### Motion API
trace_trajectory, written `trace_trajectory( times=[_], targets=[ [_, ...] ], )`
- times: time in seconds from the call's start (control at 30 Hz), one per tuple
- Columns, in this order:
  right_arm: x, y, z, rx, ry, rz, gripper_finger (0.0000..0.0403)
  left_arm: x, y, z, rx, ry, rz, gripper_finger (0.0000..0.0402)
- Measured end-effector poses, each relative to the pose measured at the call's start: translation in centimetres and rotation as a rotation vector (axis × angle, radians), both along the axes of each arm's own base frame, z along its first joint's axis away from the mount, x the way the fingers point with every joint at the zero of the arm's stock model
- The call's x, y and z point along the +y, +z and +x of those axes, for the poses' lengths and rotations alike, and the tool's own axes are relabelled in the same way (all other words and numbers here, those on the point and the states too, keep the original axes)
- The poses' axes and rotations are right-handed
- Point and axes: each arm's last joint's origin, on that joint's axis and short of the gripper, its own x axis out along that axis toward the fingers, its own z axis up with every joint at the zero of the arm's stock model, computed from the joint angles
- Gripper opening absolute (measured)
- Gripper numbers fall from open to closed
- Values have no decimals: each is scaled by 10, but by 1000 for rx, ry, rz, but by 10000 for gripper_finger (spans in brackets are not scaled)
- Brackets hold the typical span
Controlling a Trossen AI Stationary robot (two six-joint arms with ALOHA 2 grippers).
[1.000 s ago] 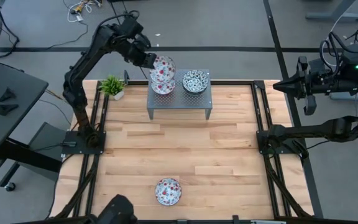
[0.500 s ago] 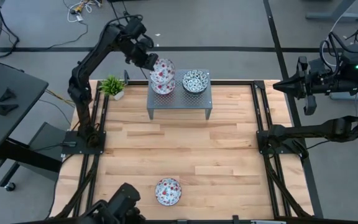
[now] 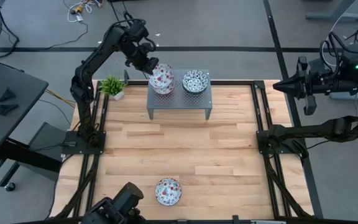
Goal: Pick & Place Mini bowls
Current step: Stack the top red and white patterned bowl on top of the other red and white patterned bowl on the shelf
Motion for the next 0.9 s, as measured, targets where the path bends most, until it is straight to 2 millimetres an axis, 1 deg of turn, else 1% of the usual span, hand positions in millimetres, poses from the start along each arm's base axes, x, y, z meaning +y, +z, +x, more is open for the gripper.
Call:
trace_trajectory(
  times=[0.13, 0.33, 0.63, 0.9],
  targets=[
    [0, 0, 0, 0, 0, 0, 25, 1, -2, 0, 8, 0, -9, 8],
    [0, 0, 0, 0, 0, 0, 25, 6, -16, 8, 49, -1, -31, 8],
    [0, 0, 0, 0, 0, 0, 25, 15, -34, 15, 94, -10, -71, 8],
    [0, 0, 0, 0, 0, 0, 25, 18, -42, 18, 122, -14, -87, 9]
  ],
)
